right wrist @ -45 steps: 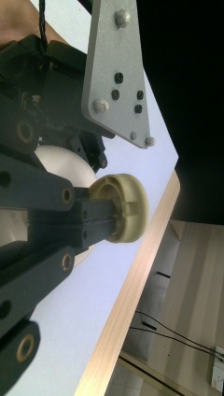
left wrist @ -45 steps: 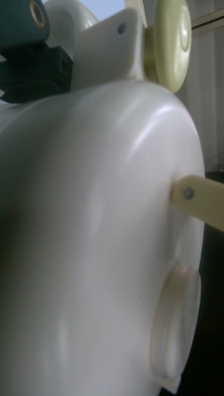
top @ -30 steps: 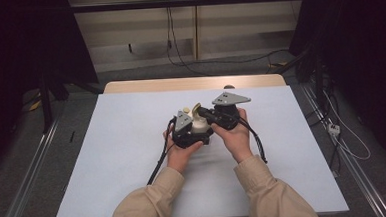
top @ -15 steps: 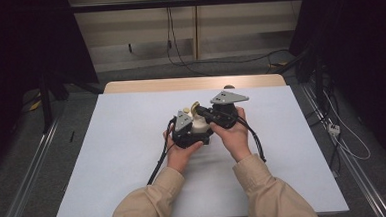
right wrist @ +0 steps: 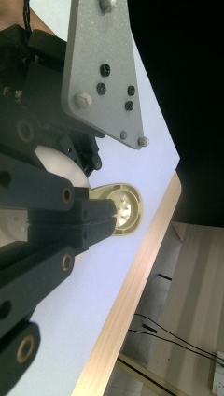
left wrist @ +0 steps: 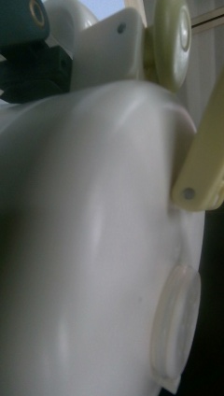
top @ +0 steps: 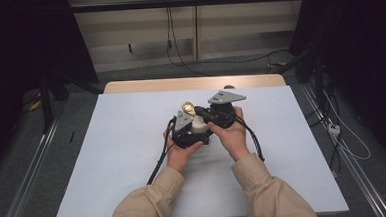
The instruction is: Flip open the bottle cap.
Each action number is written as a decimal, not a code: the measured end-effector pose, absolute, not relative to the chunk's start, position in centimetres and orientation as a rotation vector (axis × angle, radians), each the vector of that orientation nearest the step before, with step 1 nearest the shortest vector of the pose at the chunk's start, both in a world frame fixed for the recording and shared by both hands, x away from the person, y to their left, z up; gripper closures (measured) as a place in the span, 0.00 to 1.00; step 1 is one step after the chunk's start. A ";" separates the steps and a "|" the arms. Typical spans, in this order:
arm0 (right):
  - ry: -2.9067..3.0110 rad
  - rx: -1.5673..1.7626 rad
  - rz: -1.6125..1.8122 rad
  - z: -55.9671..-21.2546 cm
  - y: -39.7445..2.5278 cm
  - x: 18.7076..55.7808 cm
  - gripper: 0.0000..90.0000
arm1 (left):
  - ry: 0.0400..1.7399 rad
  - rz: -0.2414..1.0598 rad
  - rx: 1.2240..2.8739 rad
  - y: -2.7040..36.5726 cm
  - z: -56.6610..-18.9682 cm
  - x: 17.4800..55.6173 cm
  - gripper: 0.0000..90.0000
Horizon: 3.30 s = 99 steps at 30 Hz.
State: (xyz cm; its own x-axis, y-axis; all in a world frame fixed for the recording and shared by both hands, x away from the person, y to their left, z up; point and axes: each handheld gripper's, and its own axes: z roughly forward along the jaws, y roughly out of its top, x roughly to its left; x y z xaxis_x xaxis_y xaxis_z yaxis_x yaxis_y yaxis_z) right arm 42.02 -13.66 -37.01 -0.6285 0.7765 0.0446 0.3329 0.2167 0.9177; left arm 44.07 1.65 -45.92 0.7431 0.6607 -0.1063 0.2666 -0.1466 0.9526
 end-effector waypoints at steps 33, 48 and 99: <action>1.992 1.101 1.404 -37.0 -15.5 41.1 0.45 | 0.794 0.310 1.741 2.2 -46.0 44.0 0.03; 1.964 1.119 1.395 -37.5 -16.2 40.5 0.31 | 0.790 0.322 1.799 2.7 -45.8 43.1 0.03; 1.967 1.096 1.421 -42.0 -21.8 32.4 0.14 | 0.709 0.372 1.809 15.0 -43.0 38.1 0.05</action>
